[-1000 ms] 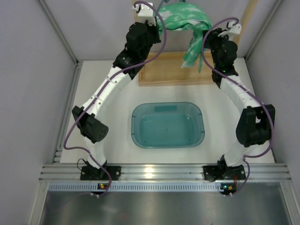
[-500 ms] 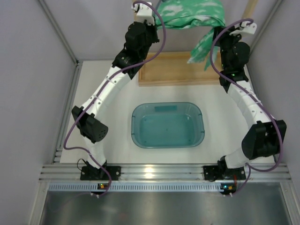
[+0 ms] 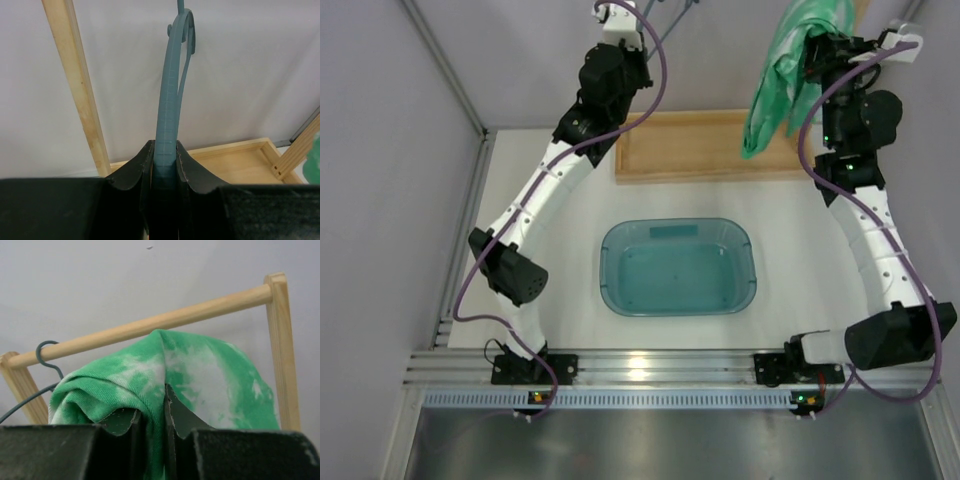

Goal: Remove the trousers from the hanger

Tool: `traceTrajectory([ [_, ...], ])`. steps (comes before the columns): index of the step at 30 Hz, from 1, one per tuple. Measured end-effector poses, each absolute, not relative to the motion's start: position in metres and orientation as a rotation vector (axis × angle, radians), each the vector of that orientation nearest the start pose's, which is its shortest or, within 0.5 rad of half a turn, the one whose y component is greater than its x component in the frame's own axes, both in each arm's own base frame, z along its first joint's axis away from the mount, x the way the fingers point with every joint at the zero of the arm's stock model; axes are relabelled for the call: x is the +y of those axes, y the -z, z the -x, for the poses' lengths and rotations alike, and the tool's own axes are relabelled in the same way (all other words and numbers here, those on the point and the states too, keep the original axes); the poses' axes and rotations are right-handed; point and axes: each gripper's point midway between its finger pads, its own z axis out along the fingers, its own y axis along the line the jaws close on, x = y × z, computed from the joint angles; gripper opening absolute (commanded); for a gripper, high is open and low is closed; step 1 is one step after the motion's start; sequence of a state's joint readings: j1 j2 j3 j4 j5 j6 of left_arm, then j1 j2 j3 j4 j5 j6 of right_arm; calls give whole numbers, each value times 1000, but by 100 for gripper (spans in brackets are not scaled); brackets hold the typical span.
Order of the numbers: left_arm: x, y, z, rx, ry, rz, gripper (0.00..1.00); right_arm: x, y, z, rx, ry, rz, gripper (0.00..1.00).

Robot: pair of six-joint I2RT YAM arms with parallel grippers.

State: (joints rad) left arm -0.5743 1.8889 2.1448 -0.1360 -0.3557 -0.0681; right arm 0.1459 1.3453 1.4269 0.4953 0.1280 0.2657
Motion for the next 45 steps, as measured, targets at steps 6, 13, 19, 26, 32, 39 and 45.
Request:
traceTrajectory([
  [6,-257,-473,-505,1461,277,-91,0,79,-573,-411,1008,-401,-10,0],
  [13,-252,-470,-498,1475,283,-108,6,110,-546,-373,1134,-496,164,0],
  [19,-245,-470,-494,1478,281,-108,34,136,-484,-352,1256,-488,317,0],
  [26,-244,-463,-489,1509,285,-135,86,154,-394,-355,1449,-459,400,0],
  [32,-240,-473,-477,1504,299,-151,94,153,-377,-341,1489,-427,444,0],
  [39,-234,-512,-443,1431,376,-177,98,161,-393,-321,1414,-408,521,0],
  [45,-215,-534,-402,1388,409,-189,98,173,-375,-304,1421,-409,598,0],
])
